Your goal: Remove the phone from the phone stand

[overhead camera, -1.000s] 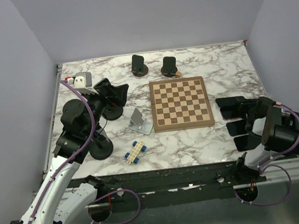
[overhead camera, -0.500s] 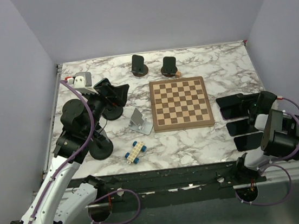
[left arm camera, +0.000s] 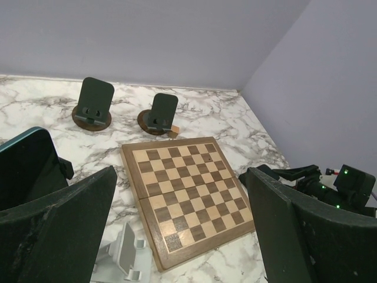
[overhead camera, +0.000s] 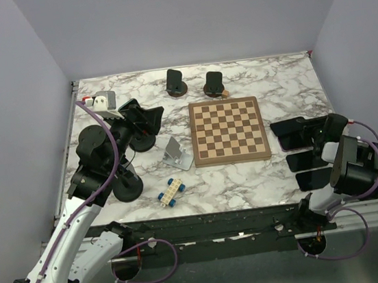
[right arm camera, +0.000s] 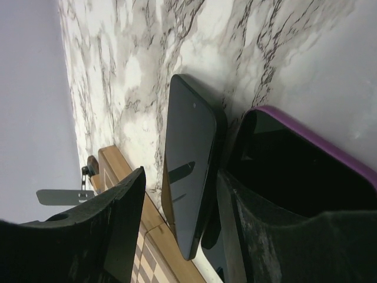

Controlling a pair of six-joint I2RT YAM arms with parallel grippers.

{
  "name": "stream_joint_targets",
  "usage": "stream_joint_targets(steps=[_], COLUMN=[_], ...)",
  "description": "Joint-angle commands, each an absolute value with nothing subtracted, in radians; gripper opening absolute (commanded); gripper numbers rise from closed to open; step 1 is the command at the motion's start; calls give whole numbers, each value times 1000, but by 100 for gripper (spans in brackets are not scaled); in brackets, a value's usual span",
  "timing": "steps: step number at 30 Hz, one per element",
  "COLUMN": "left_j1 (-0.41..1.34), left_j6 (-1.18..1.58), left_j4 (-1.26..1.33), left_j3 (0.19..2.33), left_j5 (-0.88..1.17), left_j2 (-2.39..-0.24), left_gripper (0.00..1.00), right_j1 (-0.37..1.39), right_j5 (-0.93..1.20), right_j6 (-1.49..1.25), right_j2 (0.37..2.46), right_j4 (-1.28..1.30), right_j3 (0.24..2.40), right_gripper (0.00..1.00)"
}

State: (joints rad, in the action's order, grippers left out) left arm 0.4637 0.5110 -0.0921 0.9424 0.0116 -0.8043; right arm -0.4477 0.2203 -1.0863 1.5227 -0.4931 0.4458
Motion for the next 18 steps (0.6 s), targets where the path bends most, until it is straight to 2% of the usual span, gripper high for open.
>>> stream_joint_targets(steps=[1,18], left_j1=[453,451], left_j6=[525,526], left_j4=[-77,-79], left_j3=[969,971], left_j5=[40,41], left_j2=[-802,-798], left_gripper=[99,99], right_j1=[-419,-419], right_j5=[247,158], right_j6=[-1075,-979], right_j2=[1498,1374], right_j4=[-460,-269], right_j3=[434,499], right_gripper=[59,64])
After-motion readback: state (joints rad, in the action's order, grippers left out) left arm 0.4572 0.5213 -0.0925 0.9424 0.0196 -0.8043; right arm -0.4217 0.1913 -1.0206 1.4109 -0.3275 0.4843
